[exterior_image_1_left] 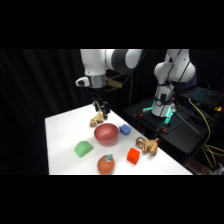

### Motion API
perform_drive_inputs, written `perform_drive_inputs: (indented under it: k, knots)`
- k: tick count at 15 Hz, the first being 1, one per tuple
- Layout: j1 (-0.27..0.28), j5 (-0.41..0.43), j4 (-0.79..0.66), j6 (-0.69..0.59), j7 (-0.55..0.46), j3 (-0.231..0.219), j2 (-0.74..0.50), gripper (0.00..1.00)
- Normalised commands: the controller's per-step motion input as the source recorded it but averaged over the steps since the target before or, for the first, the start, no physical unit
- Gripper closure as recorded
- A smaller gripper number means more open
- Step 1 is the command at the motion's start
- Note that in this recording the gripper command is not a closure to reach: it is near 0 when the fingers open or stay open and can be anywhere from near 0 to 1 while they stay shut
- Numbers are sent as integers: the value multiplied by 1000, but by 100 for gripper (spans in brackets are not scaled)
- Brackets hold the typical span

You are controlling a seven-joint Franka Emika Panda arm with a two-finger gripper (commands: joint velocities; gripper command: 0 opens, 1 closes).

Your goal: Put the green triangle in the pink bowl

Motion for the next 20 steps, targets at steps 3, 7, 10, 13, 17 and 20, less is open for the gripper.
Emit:
perform_drive_inputs:
  k: [3,7,10,13,17,20]
  knots:
    - [-2,-79,361,-55,-116,33,294,0]
    - [8,-69,514,-145,-136,42,387,0]
    - [6,-56,595,-217,-157,40,443,0]
    - [-2,-60,624,-268,-172,29,451,0]
    - [-19,-86,642,-305,-184,7,414,0]
    - [-34,-103,620,-283,-207,-1,392,0]
